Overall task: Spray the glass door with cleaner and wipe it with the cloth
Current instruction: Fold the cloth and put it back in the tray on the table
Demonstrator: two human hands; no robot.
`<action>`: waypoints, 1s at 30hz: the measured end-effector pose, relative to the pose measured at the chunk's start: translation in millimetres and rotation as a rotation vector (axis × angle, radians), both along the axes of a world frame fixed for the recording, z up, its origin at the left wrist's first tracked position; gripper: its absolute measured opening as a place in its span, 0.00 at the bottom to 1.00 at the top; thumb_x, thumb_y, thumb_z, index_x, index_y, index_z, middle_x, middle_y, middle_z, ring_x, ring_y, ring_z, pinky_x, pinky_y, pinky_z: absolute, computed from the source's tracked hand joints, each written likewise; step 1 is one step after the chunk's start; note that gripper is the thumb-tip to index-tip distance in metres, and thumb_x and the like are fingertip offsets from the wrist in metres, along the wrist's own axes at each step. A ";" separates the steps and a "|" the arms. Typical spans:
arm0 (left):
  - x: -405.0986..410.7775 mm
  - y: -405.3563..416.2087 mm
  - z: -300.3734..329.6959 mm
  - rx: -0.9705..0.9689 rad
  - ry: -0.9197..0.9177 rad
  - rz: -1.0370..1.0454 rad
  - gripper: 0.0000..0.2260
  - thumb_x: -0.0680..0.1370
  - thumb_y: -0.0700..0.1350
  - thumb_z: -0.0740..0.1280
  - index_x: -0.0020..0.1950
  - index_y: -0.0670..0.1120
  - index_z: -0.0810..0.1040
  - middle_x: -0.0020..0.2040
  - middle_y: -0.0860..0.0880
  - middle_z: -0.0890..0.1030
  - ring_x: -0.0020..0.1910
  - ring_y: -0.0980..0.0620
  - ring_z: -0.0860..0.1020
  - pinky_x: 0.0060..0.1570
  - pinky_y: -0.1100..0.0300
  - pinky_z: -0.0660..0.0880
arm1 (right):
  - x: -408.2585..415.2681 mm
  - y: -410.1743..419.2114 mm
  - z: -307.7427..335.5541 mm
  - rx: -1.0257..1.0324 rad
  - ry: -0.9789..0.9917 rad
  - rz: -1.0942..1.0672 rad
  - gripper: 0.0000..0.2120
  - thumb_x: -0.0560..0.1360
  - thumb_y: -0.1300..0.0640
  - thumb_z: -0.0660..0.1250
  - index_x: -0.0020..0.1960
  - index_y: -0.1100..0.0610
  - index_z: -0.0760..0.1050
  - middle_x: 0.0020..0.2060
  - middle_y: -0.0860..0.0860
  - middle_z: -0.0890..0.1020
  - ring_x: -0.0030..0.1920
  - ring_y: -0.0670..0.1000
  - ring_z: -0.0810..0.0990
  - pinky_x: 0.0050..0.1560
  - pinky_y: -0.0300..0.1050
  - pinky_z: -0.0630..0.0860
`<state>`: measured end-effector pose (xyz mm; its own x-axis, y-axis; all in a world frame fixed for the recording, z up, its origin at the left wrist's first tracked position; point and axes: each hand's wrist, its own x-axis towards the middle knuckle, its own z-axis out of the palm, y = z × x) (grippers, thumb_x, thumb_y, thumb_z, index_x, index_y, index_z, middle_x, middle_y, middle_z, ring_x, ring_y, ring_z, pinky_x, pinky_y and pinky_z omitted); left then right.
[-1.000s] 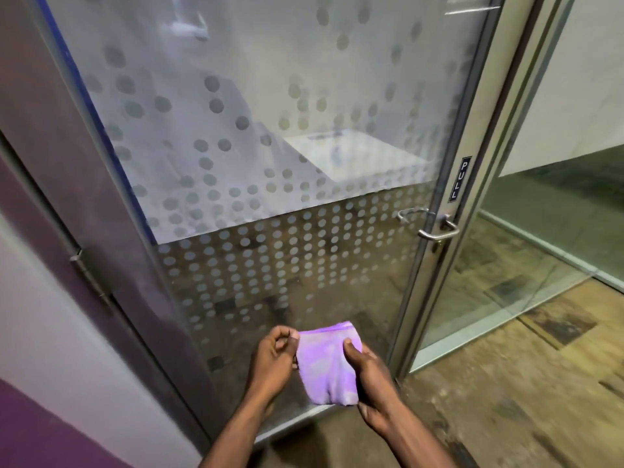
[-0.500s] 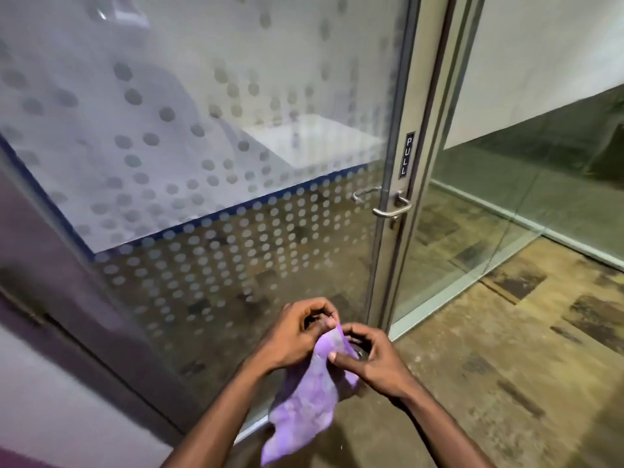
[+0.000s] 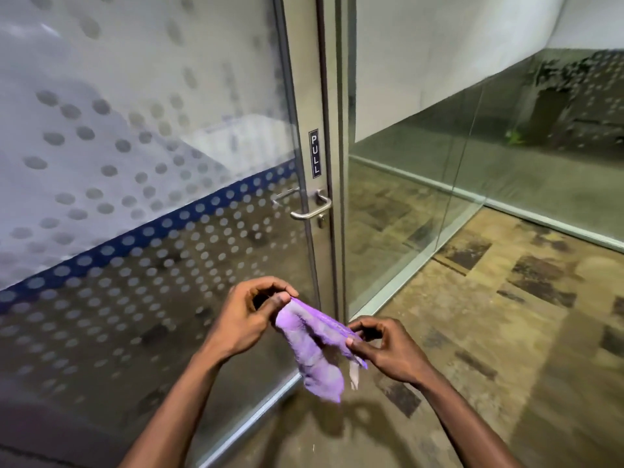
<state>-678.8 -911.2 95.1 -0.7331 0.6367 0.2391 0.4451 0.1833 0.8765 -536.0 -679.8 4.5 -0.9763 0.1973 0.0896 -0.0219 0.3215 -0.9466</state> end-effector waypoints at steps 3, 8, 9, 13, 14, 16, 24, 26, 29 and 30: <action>-1.8 24.3 -4.8 0.026 -0.058 0.013 0.05 0.78 0.44 0.68 0.46 0.47 0.84 0.40 0.54 0.85 0.39 0.59 0.80 0.41 0.65 0.77 | 7.8 31.2 -2.9 -0.143 0.053 -0.091 0.06 0.79 0.66 0.72 0.52 0.58 0.84 0.40 0.50 0.86 0.39 0.43 0.79 0.44 0.37 0.75; -6.1 64.0 -8.7 0.022 -0.023 -0.004 0.06 0.82 0.35 0.67 0.48 0.43 0.81 0.39 0.57 0.83 0.39 0.62 0.77 0.42 0.68 0.75 | 23.7 76.3 2.1 -0.226 0.187 -0.186 0.07 0.80 0.70 0.68 0.52 0.59 0.79 0.40 0.47 0.84 0.39 0.44 0.79 0.43 0.35 0.74; -5.1 72.7 -8.6 0.018 -0.017 -0.013 0.06 0.82 0.35 0.66 0.48 0.42 0.81 0.39 0.58 0.83 0.39 0.63 0.77 0.43 0.70 0.74 | 25.1 83.4 2.2 -0.195 0.197 -0.191 0.09 0.80 0.72 0.67 0.49 0.59 0.81 0.41 0.47 0.85 0.42 0.44 0.81 0.48 0.35 0.75; 0.4 102.8 -6.8 0.035 -0.060 -0.037 0.07 0.82 0.33 0.65 0.47 0.40 0.79 0.37 0.58 0.82 0.37 0.65 0.77 0.41 0.73 0.73 | 35.4 99.5 4.4 -0.231 0.132 -0.183 0.16 0.81 0.72 0.65 0.49 0.55 0.87 0.46 0.44 0.90 0.49 0.40 0.85 0.54 0.32 0.76; 1.2 109.1 -5.5 0.037 -0.073 -0.042 0.07 0.82 0.33 0.65 0.47 0.39 0.79 0.36 0.58 0.82 0.36 0.65 0.76 0.40 0.73 0.72 | 38.0 102.5 2.2 -0.271 0.118 -0.189 0.16 0.81 0.71 0.65 0.50 0.55 0.87 0.46 0.44 0.90 0.48 0.40 0.85 0.52 0.32 0.76; 2.8 118.7 -1.9 0.048 -0.109 -0.056 0.07 0.83 0.33 0.65 0.47 0.39 0.79 0.35 0.57 0.82 0.35 0.65 0.76 0.40 0.72 0.72 | 43.3 105.5 -3.1 -0.333 0.096 -0.187 0.12 0.83 0.64 0.65 0.54 0.57 0.87 0.36 0.43 0.86 0.37 0.41 0.79 0.42 0.32 0.73; -5.0 136.1 17.3 0.043 -0.129 -0.169 0.07 0.83 0.36 0.66 0.46 0.43 0.80 0.37 0.56 0.82 0.38 0.62 0.76 0.42 0.66 0.71 | 48.1 88.7 -3.3 0.140 0.258 -0.357 0.04 0.70 0.54 0.80 0.43 0.47 0.87 0.42 0.43 0.88 0.44 0.44 0.86 0.45 0.40 0.80; -12.0 134.9 20.0 0.014 -0.056 -0.204 0.06 0.82 0.40 0.69 0.45 0.44 0.81 0.37 0.55 0.82 0.37 0.60 0.77 0.41 0.66 0.73 | 50.3 91.6 1.2 0.048 0.238 -0.420 0.04 0.71 0.54 0.79 0.42 0.45 0.87 0.42 0.44 0.88 0.42 0.45 0.86 0.42 0.40 0.78; -27.1 128.7 17.6 -0.165 0.242 -0.177 0.07 0.78 0.49 0.67 0.43 0.49 0.82 0.38 0.53 0.85 0.37 0.50 0.82 0.42 0.54 0.78 | 56.6 94.2 9.8 0.013 0.208 -0.450 0.01 0.72 0.57 0.80 0.42 0.53 0.88 0.42 0.47 0.88 0.39 0.45 0.85 0.39 0.42 0.78; -31.2 126.8 15.8 -0.213 0.311 -0.184 0.07 0.78 0.50 0.67 0.43 0.50 0.82 0.38 0.54 0.86 0.38 0.50 0.83 0.43 0.52 0.79 | 58.5 94.3 13.2 0.029 0.185 -0.448 0.02 0.72 0.59 0.80 0.42 0.55 0.88 0.41 0.48 0.88 0.38 0.45 0.84 0.39 0.44 0.79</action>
<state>-709.9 -784.4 110.9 -0.5158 0.8097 0.2798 0.7252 0.2388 0.6458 -477.5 -585.6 17.7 -0.7627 0.5896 0.2658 -0.0425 0.3644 -0.9303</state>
